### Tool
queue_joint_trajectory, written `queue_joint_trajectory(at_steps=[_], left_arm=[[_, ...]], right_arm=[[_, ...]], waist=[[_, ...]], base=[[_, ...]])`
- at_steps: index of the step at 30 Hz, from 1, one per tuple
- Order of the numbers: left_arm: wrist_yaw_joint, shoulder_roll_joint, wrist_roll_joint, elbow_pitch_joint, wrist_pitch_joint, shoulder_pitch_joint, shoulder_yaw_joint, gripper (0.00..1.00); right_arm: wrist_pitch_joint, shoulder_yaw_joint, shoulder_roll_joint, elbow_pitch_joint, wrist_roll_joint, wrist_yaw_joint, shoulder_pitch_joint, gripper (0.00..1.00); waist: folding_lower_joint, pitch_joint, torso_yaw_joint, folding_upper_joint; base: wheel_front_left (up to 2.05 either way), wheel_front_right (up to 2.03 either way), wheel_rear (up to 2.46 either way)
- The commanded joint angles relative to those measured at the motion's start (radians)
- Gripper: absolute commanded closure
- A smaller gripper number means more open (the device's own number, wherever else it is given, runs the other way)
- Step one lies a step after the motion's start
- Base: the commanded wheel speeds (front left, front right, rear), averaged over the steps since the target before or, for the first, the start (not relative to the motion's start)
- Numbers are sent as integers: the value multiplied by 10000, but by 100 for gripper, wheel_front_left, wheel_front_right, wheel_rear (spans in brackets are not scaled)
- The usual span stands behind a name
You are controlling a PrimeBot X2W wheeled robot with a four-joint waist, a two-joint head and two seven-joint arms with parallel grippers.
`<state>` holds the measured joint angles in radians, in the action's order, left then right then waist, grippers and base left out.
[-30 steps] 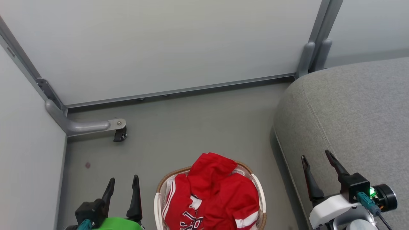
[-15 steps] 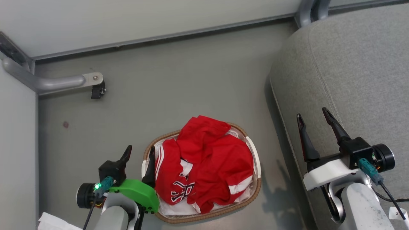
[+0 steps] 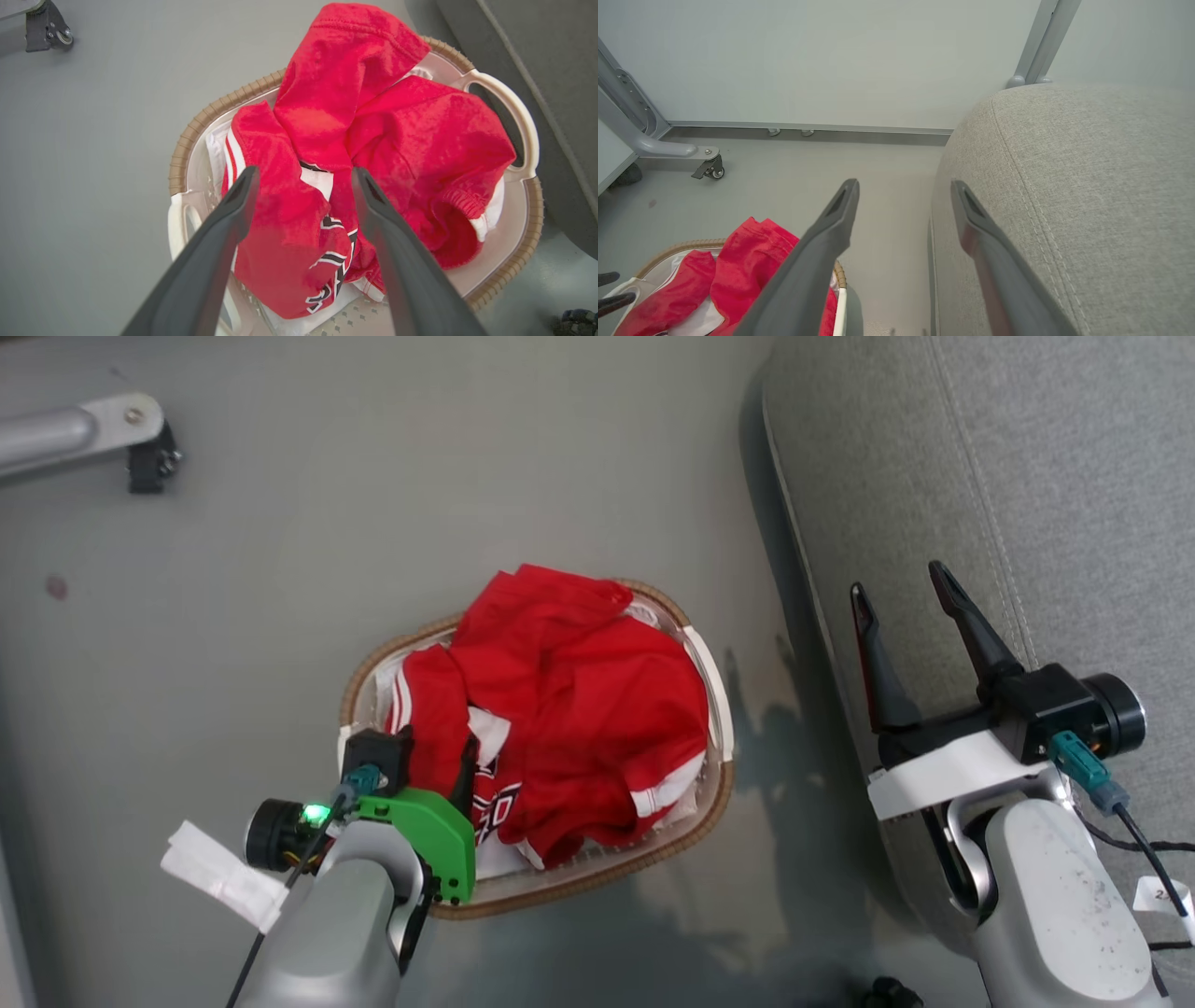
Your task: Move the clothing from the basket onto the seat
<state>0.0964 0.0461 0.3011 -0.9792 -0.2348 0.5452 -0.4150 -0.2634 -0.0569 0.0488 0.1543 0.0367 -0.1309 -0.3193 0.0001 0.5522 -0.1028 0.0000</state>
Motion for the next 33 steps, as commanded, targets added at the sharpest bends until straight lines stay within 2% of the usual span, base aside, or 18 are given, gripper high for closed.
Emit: queue_joint_trajectory(at_steps=[1,8,19,20,21,22,23,33], left_arm=[[-108,77,127,-234,96,371,-81,0],[-734,75,9,-1423,510,1179,-676,0],[-1286,77,38,-2526,1116,1776,-988,0],[-1369,77,72,-2592,1178,1799,-995,9],[-1383,77,95,-2622,1215,1816,-1013,27],[-1414,74,149,-2647,1276,1839,-1037,70],[-1404,74,184,-2657,1309,1851,-1064,98],[-1132,73,648,-2382,870,1544,-1336,100]], right_arm=[[-21,-34,29,-51,128,3,-207,0],[-21,-237,28,-124,410,3,-512,0],[-21,-506,29,-143,629,3,-779,0],[-21,-537,29,-130,652,3,-790,0],[-21,-556,29,-119,664,3,-789,0],[-21,-570,29,-106,685,3,-788,0],[-21,-574,31,-97,699,3,-792,0],[-21,-487,31,120,596,3,-616,0]], waist=[[-1,967,-569,0],[-1,1632,-789,0],[-1,2084,-984,0],[-1,2092,-998,0],[-1,2092,-1010,0],[-1,2084,-1022,0],[-1,2073,-1028,0],[-1,1430,-918,0]], base=[[0,0,0],[0,0,0],[0,0,0],[0,0,0],[0,0,0],[0,0,0],[0,0,0],[0,0,0]])
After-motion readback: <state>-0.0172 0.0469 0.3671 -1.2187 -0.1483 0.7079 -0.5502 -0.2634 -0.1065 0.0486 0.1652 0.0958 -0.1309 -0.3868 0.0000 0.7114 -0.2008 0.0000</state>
